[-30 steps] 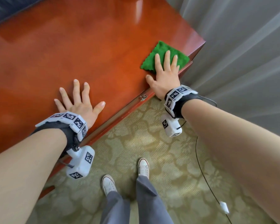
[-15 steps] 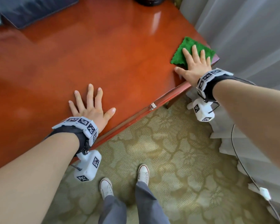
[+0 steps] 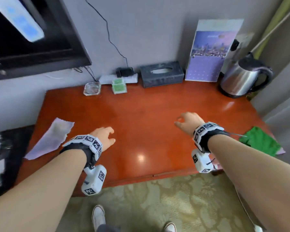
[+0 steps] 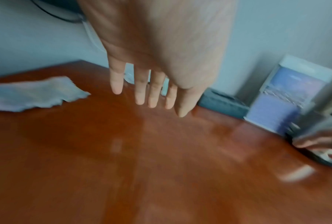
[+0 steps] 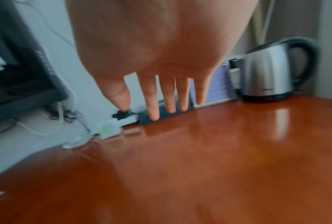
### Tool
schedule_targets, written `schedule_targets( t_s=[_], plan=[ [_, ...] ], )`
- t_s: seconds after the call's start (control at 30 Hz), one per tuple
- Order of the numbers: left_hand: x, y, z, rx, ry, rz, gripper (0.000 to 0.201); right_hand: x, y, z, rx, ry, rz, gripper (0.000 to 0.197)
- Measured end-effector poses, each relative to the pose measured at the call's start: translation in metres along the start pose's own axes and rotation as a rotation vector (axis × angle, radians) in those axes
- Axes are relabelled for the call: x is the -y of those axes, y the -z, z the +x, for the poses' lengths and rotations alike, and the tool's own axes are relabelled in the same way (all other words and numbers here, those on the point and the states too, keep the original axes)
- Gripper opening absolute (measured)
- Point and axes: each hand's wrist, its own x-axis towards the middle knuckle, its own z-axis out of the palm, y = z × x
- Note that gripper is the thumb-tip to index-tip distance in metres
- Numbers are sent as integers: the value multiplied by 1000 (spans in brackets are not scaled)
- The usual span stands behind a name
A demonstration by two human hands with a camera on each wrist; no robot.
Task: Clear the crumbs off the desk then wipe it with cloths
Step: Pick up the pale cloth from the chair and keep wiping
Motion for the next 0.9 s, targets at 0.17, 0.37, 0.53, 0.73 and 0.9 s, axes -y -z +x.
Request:
schedule_targets(
  t_s=[0.17, 0.37, 0.53, 0.73, 0.9],
  plan=[
    [121, 74, -13, -86, 109, 25, 38, 177, 13, 20, 51, 135, 5, 32],
    [233, 134, 1, -245, 56, -105, 33, 361, 24, 40, 27, 229, 13, 16],
    [296, 146, 24, -267, 24, -141, 29, 463, 28, 55, -16, 232, -64, 24],
    [338, 129, 54, -189, -21, -150, 16, 509, -2, 97, 75, 196, -143, 21],
    [353, 101, 78, -119, -12, -135, 26, 504, -48, 124, 182, 166, -136, 19]
  ],
)
